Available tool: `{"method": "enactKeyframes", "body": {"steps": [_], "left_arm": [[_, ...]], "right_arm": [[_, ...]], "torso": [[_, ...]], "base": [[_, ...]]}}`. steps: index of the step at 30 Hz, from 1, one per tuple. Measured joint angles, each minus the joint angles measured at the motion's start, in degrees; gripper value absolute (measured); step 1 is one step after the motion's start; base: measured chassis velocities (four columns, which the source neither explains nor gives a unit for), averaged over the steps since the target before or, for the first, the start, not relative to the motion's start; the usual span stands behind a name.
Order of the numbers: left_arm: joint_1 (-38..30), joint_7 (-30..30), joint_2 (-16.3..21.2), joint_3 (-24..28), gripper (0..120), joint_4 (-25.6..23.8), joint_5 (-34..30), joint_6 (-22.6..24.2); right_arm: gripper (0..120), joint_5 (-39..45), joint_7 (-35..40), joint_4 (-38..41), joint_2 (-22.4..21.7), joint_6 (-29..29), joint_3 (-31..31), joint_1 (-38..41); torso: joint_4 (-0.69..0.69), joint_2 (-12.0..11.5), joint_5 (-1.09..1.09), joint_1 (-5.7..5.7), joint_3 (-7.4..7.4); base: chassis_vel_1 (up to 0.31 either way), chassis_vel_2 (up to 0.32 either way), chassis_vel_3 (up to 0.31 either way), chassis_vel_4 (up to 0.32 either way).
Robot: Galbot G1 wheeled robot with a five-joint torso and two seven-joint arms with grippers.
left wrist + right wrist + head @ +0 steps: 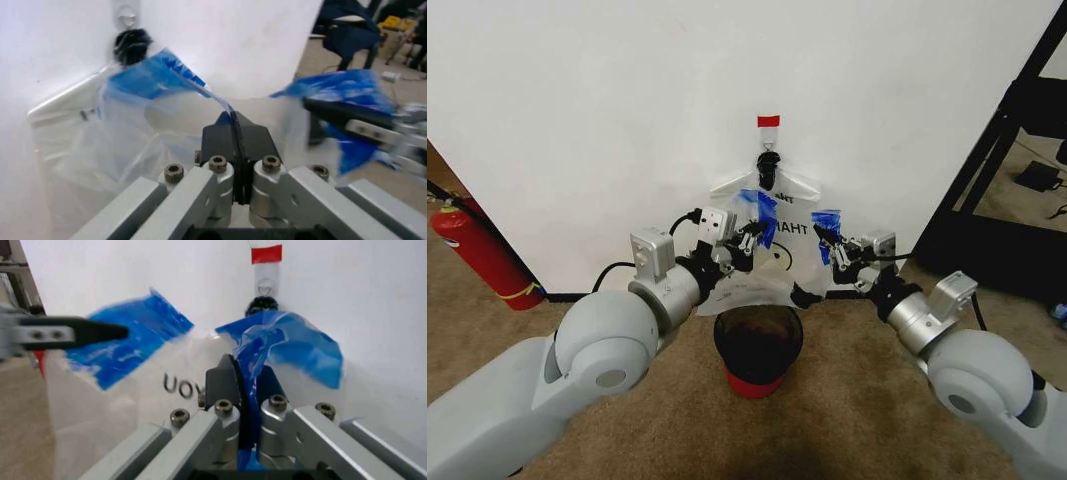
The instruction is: Pick up the garbage bag from the wall and place it over the trash bin.
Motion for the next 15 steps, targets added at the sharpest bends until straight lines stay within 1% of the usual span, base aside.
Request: {"method": "enactKeyframes", "body": {"steps": [3,6,7,10,12,15], "left_arm": [[1.1,0.1,-0.9,0.2,0,2.6,1.3,-0.8],[3.9,1.4,-1.8,-0.4,0,6.2,4.8,-3.4],[3.9,1.4,-1.8,-0.4,0,6.2,4.8,-3.4],[7.8,3.0,-2.4,-1.9,0,9.6,8.6,-6.1],[9.3,3.6,-2.6,-2.8,0,11.5,9.8,-7.1],[9.3,3.7,-2.7,-3.1,0,12.7,10.1,-7.8]], "right_arm": [[0,-0.1,-0.1,-1.6,1.3,0.0,-1.4,0.8],[0,-0.3,-0.2,-3.8,3.5,0.2,-2.9,1.4],[0,-0.3,-0.2,-3.8,3.5,0.2,-2.9,1.4],[0,-1.5,-0.9,-6.6,5.9,1.2,-4.0,1.3],[0,-2.3,-1.2,-8.9,7.8,1.7,-4.8,1.3],[0,-1.9,-1.2,-10.6,9.3,1.9,-5.4,2.5]], "torso": [[0.00,0.0,0.01,0.00,0.00],[0.00,0.0,-0.01,0.00,0.00],[0.00,0.0,-0.01,0.00,0.00],[0.01,0.0,-0.02,0.00,0.00],[0.03,0.0,0.00,0.00,0.01],[0.00,0.0,0.00,0.00,0.01]], "base": [[0.000,0.000,0.000,0.000],[0.000,0.000,0.000,0.000],[0.000,0.000,0.000,0.000],[0.000,0.000,0.000,0.000],[0.000,0.000,0.000,0.000],[0.000,0.000,0.000,0.000]]}}
